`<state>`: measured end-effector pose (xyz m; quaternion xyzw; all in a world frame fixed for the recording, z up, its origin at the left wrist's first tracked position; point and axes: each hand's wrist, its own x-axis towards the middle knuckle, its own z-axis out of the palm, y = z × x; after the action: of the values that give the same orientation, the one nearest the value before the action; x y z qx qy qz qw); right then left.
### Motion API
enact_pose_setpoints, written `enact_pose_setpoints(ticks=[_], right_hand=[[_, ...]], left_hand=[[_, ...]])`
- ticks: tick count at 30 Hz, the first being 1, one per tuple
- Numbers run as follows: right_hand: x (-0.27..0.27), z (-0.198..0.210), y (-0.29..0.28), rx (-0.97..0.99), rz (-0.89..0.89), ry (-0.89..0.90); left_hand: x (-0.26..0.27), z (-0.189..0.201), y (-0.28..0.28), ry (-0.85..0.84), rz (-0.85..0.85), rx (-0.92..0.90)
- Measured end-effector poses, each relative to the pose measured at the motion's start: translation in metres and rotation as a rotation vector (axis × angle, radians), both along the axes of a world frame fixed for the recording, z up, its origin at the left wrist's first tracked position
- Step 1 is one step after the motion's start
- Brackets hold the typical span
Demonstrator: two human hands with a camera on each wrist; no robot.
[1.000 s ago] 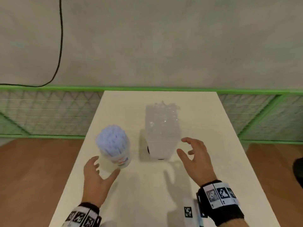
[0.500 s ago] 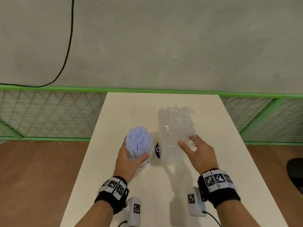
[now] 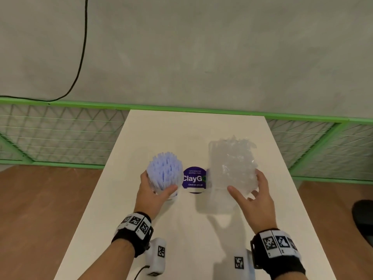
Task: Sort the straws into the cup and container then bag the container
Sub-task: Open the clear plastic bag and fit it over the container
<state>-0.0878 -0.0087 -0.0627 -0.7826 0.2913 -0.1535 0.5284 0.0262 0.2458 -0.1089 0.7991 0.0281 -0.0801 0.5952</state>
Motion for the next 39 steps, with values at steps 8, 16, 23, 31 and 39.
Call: enact_pose_setpoints(ticks=[8, 16, 23, 31, 39], right_hand=[[0.041, -0.014, -0.003, -0.055, 0.000, -0.035], [0.137, -0.012, -0.033, -0.062, -0.014, -0.041], [0.239, -0.014, -0.064, -0.109, -0.048, -0.038], [0.327, -0.017, -0.088, -0.126, -0.073, -0.047], [0.367, -0.018, -0.099, -0.126, -0.079, -0.055]], left_hand=[[0.029, 0.001, -0.017, 0.006, 0.035, 0.032], [0.113, 0.009, -0.051, 0.001, 0.052, 0.041], [0.219, 0.011, -0.092, 0.010, 0.044, 0.032], [0.310, 0.007, -0.128, -0.013, 0.040, 0.020], [0.352, 0.004, -0.148, -0.021, 0.021, 0.026]])
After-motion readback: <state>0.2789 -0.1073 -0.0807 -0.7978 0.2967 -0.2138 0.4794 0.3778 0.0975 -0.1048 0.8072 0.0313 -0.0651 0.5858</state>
